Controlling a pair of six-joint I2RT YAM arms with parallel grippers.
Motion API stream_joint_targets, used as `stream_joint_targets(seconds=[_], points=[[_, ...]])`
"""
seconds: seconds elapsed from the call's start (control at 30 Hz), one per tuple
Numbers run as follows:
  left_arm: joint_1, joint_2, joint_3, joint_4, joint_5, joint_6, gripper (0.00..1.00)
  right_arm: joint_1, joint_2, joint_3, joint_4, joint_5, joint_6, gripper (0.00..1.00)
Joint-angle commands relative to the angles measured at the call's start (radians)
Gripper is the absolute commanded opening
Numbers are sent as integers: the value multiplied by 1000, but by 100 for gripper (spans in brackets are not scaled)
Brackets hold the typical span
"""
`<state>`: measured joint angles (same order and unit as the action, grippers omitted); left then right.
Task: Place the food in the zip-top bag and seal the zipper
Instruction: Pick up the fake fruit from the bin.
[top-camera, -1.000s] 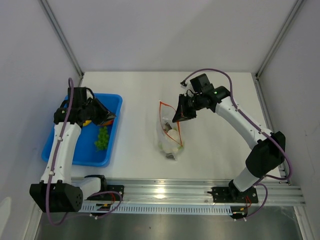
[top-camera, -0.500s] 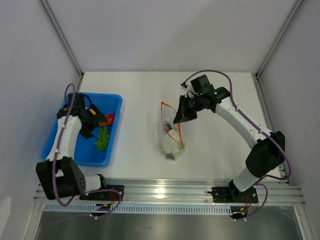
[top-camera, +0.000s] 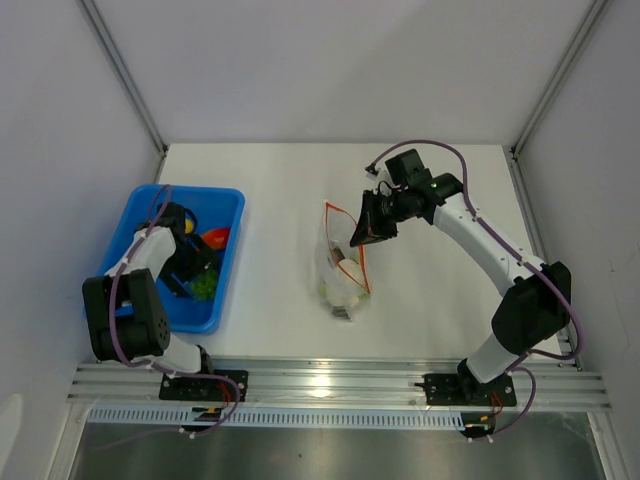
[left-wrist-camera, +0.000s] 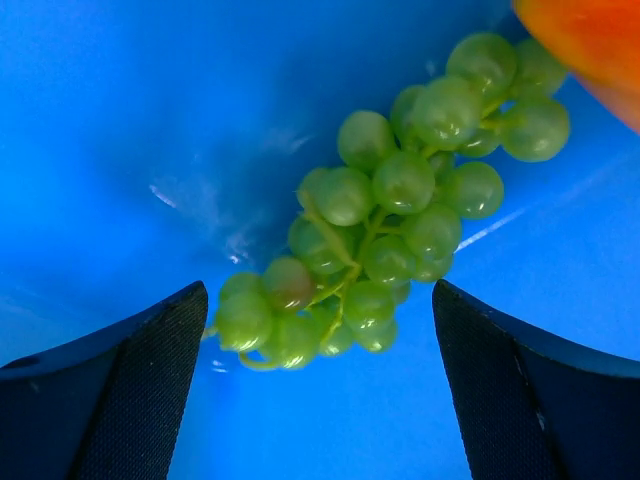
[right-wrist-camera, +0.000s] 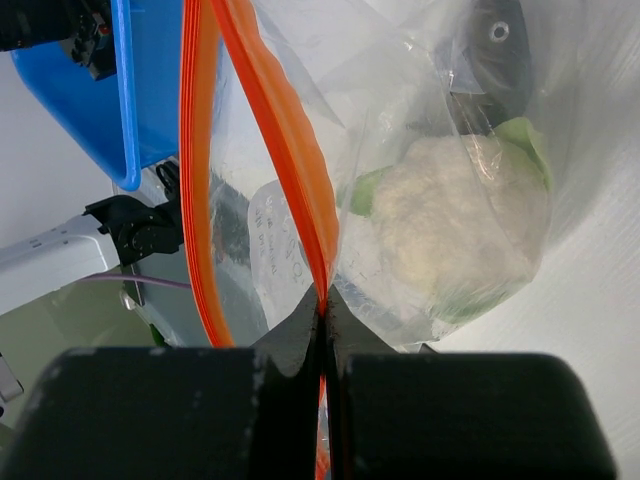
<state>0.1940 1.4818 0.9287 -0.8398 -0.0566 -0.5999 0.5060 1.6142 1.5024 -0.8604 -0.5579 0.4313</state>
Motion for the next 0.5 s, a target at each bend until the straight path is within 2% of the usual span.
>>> stream_joint_targets(seconds=[0.0, 0.13, 0.33, 0.43, 0.47], points=[[5, 38, -11, 36, -43, 26, 93, -6, 1, -1, 6, -13, -19, 0], [5, 75, -14, 54, -54, 26, 92, -6, 0, -2, 9, -11, -17, 0], [4, 136, 25, 71, -69, 32, 81, -6, -8, -5, 11, -5, -11, 0], [7, 152, 38, 79, -60, 37, 68, -6, -16, -5, 11, -2, -6, 0], [7, 153, 42, 82, -48, 40, 59, -4, -19, -8, 11, 3, -3, 0]])
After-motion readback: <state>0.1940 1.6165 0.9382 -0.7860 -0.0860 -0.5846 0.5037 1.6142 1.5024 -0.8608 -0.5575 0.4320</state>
